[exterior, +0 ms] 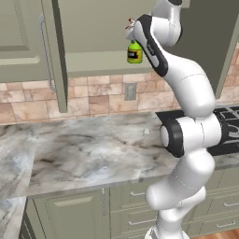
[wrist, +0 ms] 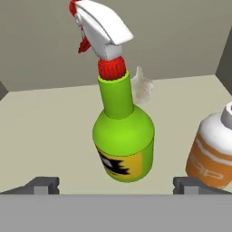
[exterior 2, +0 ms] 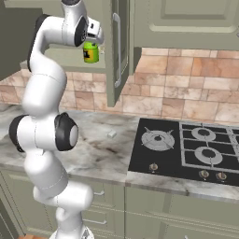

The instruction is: Pick the soap dispenser and spray from the cabinet and place them on the counter.

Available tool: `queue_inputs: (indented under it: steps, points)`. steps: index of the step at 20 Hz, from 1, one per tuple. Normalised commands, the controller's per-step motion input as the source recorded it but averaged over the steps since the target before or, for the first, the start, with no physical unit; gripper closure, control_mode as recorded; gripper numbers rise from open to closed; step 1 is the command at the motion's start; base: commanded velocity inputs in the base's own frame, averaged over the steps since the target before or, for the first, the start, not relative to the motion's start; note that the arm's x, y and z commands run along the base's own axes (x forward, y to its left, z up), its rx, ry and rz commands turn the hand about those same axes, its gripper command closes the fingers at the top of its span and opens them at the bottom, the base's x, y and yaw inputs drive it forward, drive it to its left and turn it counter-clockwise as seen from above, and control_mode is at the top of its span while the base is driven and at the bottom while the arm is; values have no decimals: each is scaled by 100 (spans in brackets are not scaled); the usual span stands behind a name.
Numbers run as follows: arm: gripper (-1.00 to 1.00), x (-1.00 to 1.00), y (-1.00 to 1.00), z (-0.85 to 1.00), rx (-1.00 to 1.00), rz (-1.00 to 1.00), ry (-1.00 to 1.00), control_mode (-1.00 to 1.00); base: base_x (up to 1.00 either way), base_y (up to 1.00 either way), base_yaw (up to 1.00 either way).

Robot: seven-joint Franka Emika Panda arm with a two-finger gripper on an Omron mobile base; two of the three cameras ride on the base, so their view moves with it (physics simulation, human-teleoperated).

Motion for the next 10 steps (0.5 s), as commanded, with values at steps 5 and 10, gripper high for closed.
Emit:
queue_inputs:
  steps: [5,10]
  points:
    - [-100,26,0,-1,-1,0,-4,-100,0,0,0]
    - [-100,28,0,-5,-1,0,-7,-100,0,0,0]
